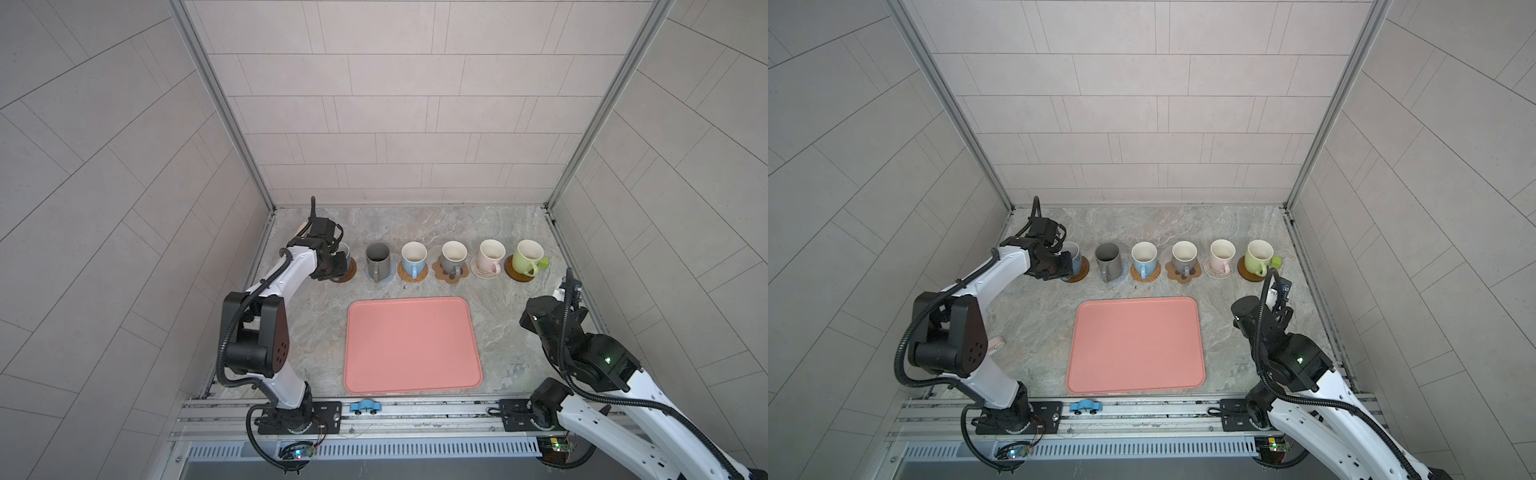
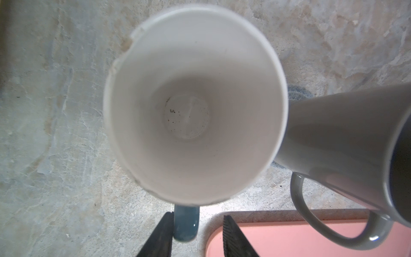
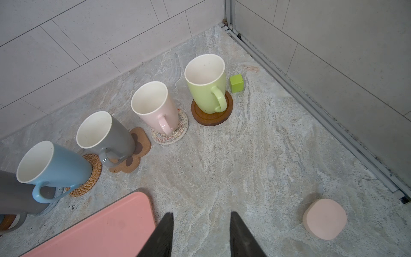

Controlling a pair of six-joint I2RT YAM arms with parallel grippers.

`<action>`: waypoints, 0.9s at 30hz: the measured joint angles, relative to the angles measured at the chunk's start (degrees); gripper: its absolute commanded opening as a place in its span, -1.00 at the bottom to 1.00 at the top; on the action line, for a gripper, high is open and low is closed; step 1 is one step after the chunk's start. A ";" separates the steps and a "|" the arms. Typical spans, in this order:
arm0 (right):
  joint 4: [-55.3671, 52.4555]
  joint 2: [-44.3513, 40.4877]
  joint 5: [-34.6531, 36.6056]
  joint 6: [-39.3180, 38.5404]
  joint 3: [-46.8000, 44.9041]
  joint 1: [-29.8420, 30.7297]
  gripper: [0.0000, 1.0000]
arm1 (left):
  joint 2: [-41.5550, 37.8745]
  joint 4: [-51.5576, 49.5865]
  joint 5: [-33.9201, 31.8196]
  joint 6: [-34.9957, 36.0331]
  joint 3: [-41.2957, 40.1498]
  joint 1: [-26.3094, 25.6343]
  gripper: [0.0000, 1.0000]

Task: Place cups on coasters
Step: Rotate the cup on the coaster, then reset both arms

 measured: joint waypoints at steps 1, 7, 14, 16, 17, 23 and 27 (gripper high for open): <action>0.00 0.00 0.00 0.00 0.00 0.00 -0.12 | 0.00 0.02 0.00 0.00 0.00 0.02 -0.14; 0.00 0.00 0.00 0.00 0.00 0.00 -0.12 | -0.39 0.09 -0.02 0.00 0.00 0.00 -0.13; 0.02 -0.02 0.07 -0.28 0.00 0.00 -0.11 | -2.45 0.17 -0.42 -0.02 -0.24 0.00 -0.13; 0.04 0.04 0.28 -0.83 0.00 0.00 -0.11 | -3.98 0.20 -0.76 -0.02 -0.70 0.02 -0.13; 0.04 0.15 0.57 -1.20 0.00 0.00 -0.10 | -5.07 0.20 -1.20 -0.02 -0.98 0.02 -0.13; 1.22 1.31 3.04 -4.15 0.00 -0.20 -0.08 | -12.37 0.44 -3.76 -0.15 -3.96 0.37 -0.07; 4.15 1.01 6.16 -7.54 -0.42 -0.59 -0.02 | -18.97 1.79 -6.64 -0.68 -8.17 1.33 0.07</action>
